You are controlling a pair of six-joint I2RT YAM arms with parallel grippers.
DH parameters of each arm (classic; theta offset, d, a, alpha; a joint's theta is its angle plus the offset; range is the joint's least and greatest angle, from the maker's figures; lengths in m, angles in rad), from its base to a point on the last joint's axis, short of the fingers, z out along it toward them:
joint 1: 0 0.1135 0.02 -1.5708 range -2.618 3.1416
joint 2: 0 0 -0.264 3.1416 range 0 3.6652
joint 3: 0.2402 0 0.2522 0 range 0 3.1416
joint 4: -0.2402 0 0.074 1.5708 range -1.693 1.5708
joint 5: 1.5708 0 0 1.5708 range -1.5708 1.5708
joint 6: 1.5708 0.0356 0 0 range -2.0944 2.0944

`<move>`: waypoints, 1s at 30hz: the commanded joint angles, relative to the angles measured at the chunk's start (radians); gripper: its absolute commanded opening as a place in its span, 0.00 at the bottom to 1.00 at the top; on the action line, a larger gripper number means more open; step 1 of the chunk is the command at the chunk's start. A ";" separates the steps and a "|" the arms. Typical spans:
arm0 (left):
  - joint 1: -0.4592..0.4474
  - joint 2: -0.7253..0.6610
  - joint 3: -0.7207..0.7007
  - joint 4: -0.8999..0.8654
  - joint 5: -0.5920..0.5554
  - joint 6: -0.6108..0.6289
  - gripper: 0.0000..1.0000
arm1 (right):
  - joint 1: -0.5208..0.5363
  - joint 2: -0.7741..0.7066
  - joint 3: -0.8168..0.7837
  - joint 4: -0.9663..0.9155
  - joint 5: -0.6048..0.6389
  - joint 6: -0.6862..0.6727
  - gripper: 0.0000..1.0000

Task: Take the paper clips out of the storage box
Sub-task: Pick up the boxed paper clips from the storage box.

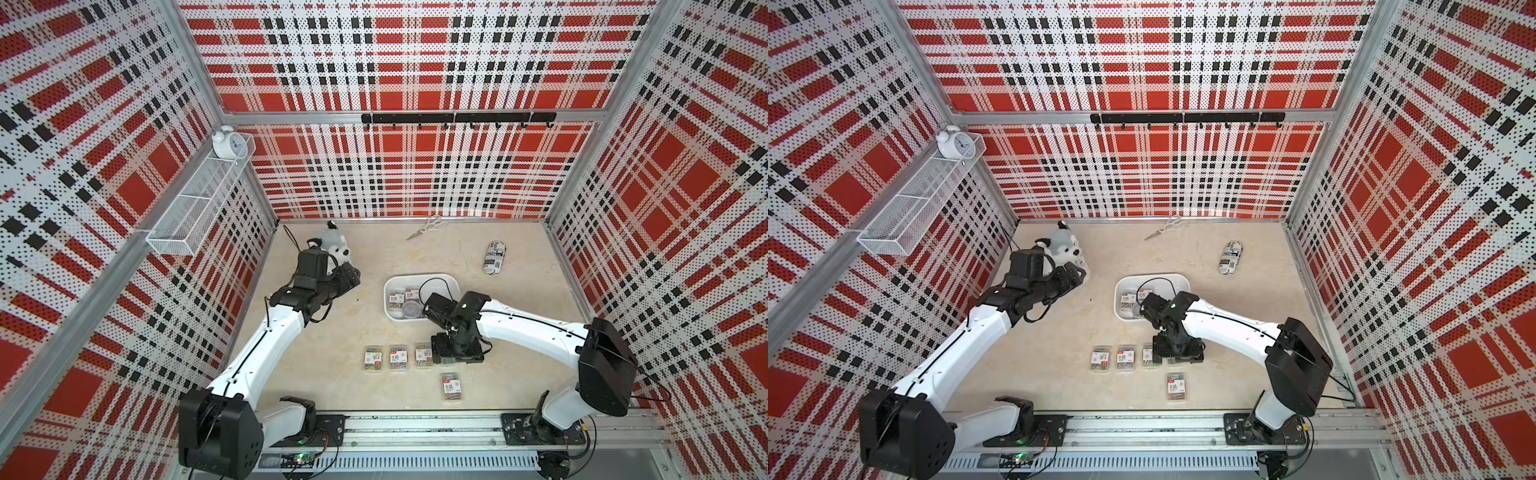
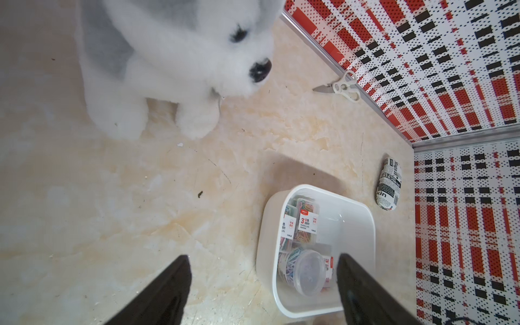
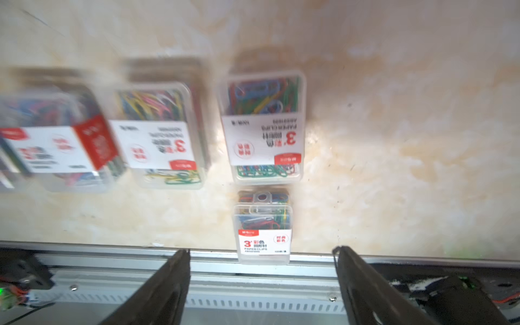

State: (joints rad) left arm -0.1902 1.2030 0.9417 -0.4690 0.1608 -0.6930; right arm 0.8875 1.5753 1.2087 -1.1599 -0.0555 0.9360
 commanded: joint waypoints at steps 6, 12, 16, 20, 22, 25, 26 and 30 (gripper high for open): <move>-0.011 0.057 0.089 -0.003 -0.013 -0.016 0.82 | -0.180 -0.060 0.180 -0.067 0.118 -0.141 0.83; -0.100 0.135 0.164 -0.003 -0.050 -0.028 0.81 | -0.321 -0.070 0.166 0.015 0.058 -0.099 0.82; -0.171 0.205 0.219 -0.004 -0.075 -0.040 0.79 | -0.429 -0.103 0.123 0.087 -0.021 -0.155 0.82; -0.243 0.289 0.289 -0.005 -0.089 -0.053 0.77 | -0.530 -0.127 0.115 0.099 -0.065 -0.221 0.81; -0.277 0.338 0.329 -0.011 -0.093 -0.065 0.76 | -0.557 -0.124 0.112 0.094 -0.076 -0.247 0.81; -0.335 0.413 0.407 -0.027 -0.106 -0.073 0.75 | -0.577 -0.120 0.102 0.102 -0.090 -0.274 0.81; -0.350 0.436 0.429 -0.032 -0.109 -0.073 0.75 | -0.581 -0.118 0.097 0.104 -0.094 -0.280 0.81; -0.409 0.542 0.541 -0.074 -0.122 -0.077 0.75 | -0.611 -0.118 0.084 0.118 -0.105 -0.310 0.82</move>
State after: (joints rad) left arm -0.5686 1.6955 1.4181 -0.5056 0.0631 -0.7616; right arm 0.2993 1.4738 1.3029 -1.0603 -0.1413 0.6697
